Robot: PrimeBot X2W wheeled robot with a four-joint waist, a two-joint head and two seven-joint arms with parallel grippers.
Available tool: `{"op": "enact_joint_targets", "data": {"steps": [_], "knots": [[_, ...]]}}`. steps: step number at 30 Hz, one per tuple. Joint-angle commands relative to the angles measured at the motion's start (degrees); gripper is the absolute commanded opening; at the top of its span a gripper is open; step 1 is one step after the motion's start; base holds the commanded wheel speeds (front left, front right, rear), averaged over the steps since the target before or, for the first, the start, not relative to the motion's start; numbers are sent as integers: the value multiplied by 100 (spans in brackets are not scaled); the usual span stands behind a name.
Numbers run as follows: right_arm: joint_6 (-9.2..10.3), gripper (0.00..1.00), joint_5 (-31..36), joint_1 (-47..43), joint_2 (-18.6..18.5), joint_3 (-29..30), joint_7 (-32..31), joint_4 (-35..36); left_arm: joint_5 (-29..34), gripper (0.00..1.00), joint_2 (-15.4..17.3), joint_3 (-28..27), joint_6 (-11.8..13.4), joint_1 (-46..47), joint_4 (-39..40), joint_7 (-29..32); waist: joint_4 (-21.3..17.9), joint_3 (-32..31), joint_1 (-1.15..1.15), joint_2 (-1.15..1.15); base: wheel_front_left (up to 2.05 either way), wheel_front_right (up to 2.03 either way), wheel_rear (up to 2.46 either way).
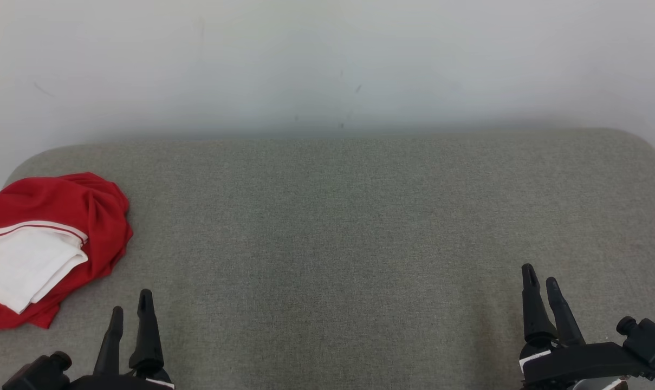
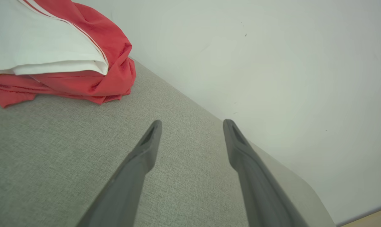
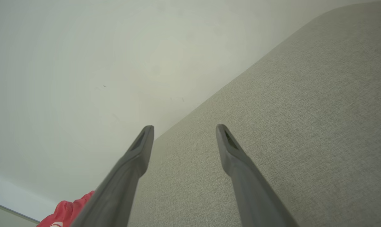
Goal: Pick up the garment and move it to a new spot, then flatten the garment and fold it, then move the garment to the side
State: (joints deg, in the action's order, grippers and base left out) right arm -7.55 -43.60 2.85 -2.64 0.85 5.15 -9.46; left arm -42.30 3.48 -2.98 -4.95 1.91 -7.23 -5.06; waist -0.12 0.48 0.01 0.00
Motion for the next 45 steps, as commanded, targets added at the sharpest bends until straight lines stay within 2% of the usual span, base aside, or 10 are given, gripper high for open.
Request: {"op": "enact_joint_targets", "data": {"steps": [1,19,45], "knots": [[5,100,196,10,-22,-10,59,90,177,100,52,15,20,-4,93,-63,-1,3,-1,0,0,0,0],[7,100,1552,-27,-25,-147,354,108,1357,100,150,106,-9,-78,179,-363,11,-21,-1,0,0,0,0],[9,100,2940,-100,-30,-300,688,140,2546,100,268,202,-132,-157,202,-702,97,-54,-1,0,0,0,0]]}}
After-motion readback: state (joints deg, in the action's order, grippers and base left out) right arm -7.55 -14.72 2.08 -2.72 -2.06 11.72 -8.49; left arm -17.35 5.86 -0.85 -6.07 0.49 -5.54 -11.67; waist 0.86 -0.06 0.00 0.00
